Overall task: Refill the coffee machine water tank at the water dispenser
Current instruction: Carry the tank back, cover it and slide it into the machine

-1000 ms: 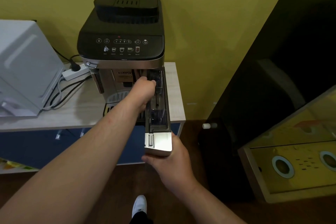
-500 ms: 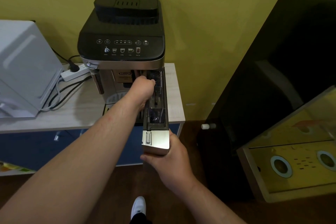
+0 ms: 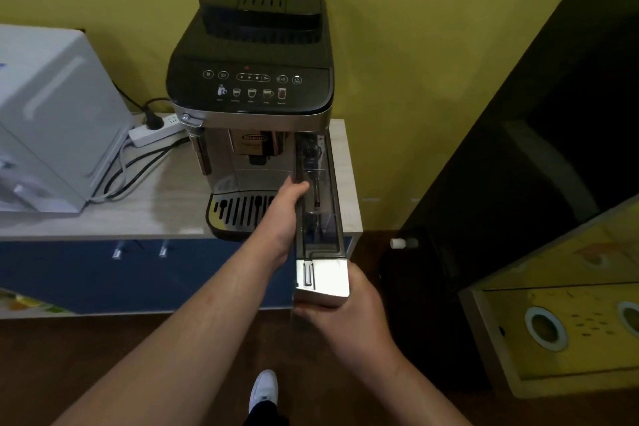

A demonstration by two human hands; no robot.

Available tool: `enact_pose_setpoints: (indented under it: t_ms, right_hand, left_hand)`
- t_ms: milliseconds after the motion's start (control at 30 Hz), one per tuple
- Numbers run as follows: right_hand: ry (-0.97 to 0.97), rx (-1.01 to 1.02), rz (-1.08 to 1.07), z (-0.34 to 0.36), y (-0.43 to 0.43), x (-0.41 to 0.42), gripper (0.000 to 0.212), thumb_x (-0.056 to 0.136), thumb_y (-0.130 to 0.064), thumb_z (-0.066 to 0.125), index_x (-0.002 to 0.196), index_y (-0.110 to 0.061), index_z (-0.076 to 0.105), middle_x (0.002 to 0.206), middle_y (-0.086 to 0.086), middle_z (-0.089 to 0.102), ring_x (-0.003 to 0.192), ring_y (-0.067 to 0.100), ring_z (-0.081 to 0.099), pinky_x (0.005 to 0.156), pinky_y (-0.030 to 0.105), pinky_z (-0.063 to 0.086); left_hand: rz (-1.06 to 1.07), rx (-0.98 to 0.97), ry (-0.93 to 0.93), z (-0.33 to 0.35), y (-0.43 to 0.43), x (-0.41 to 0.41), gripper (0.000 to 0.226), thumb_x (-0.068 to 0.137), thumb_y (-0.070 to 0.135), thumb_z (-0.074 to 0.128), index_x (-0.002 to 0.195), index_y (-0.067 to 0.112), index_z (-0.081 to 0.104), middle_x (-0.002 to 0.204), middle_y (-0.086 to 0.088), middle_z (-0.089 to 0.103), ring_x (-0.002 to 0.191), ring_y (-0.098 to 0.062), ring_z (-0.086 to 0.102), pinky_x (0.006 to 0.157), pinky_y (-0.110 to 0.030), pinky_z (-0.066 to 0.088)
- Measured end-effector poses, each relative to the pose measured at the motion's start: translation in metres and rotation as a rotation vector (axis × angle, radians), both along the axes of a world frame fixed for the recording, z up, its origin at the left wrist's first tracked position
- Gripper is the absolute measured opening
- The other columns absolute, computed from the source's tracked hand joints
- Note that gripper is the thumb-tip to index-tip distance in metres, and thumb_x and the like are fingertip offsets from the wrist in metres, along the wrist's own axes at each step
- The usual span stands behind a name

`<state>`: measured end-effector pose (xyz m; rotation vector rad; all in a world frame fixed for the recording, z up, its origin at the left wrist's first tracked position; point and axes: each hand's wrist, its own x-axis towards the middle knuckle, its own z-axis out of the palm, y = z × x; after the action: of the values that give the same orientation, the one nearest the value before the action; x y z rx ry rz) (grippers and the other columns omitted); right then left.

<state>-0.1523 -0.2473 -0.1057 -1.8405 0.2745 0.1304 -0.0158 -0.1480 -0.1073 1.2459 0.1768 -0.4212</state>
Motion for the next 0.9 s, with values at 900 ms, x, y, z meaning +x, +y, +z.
enact_pose_setpoints:
  t_ms: [900]
  right_hand:
    - [-0.028, -0.004, -0.038, -0.002, 0.007, 0.01, 0.062, 0.056, -0.004, 0.092, 0.096, -0.041, 0.061, 0.092, -0.034, 0.068, 0.088, -0.014, 0.063, 0.066, 0.006, 0.048]
  left_hand:
    - [0.008, 0.071, 0.46, -0.118, 0.022, -0.039, 0.054, 0.095, 0.053, 0.047, 0.119, 0.008, 0.066, 0.112, -0.016, 0.072, 0.107, -0.035, 0.066, 0.099, -0.047, 0.049]
